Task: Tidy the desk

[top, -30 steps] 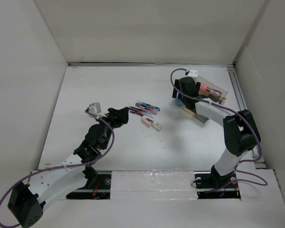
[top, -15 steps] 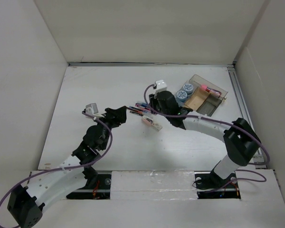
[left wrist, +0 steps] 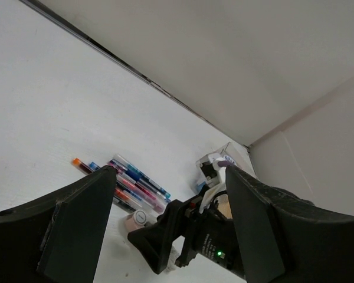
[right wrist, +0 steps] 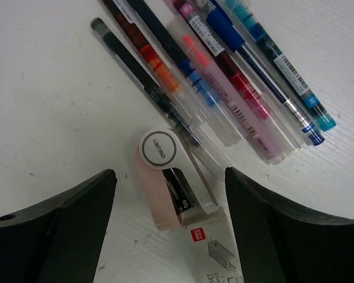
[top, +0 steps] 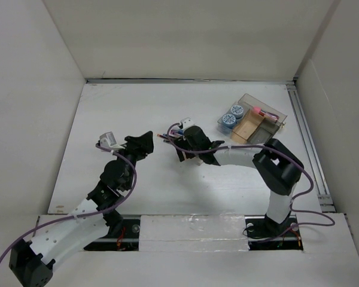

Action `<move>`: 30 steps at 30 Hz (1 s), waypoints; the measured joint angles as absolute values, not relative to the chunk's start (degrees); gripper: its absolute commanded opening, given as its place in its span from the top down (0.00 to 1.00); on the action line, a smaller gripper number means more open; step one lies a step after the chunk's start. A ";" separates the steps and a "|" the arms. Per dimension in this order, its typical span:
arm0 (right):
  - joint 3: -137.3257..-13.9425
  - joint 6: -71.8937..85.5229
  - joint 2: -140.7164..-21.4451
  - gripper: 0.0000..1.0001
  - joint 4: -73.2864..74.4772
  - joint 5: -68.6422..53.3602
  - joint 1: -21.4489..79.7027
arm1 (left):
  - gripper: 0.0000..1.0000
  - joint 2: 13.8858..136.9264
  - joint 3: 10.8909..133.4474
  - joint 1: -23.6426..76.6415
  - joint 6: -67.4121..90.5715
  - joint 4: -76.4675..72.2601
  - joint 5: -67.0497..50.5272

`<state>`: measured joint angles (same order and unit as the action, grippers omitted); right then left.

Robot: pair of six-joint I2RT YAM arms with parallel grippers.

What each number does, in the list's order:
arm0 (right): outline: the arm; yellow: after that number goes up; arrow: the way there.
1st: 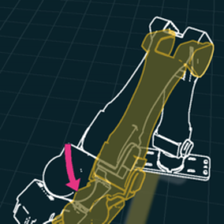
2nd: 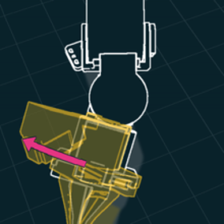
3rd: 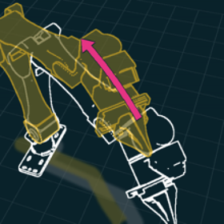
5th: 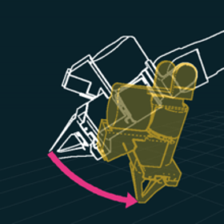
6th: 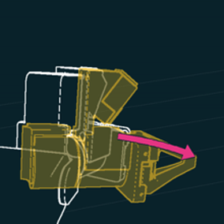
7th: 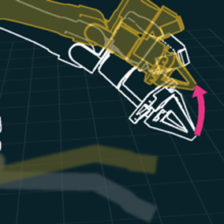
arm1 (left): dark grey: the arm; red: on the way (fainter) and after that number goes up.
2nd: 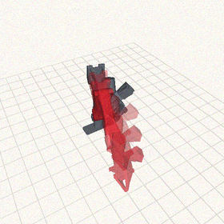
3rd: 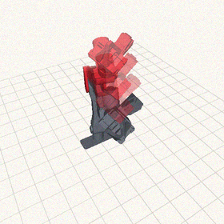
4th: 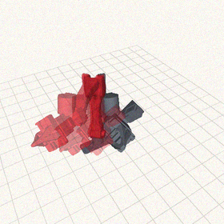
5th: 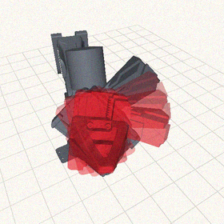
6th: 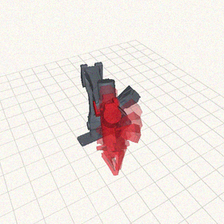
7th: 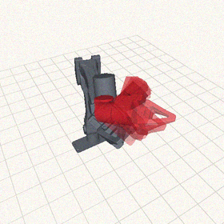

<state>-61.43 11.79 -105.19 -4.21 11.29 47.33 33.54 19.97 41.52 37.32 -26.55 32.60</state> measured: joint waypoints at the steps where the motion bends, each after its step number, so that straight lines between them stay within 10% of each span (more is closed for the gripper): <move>1: -61.60 11.79 -105.95 0.22 -4.16 11.29 47.31 | 0.29 33.32 19.97 41.52 37.36 -26.41 32.86; 9: -63.94 12.05 -109.58 0.56 -4.80 10.50 46.57 | 0.29 32.84 19.97 41.52 37.39 -26.30 33.50; 16: -64.31 12.23 -109.71 0.50 -4.49 10.07 46.52 | 0.29 33.36 19.97 41.52 37.39 -26.28 33.47; 21: -64.34 12.49 -109.71 0.74 -4.32 10.37 46.52 | 0.29 33.67 19.97 41.52 37.39 -26.22 33.47; 30: -61.65 13.80 -104.09 0.79 -4.47 9.37 45.19 | 0.29 34.20 19.97 41.52 37.39 -26.26 33.39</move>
<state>-61.65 13.80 -104.09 -4.47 9.37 45.19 34.20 19.97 41.52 37.39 -26.26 33.39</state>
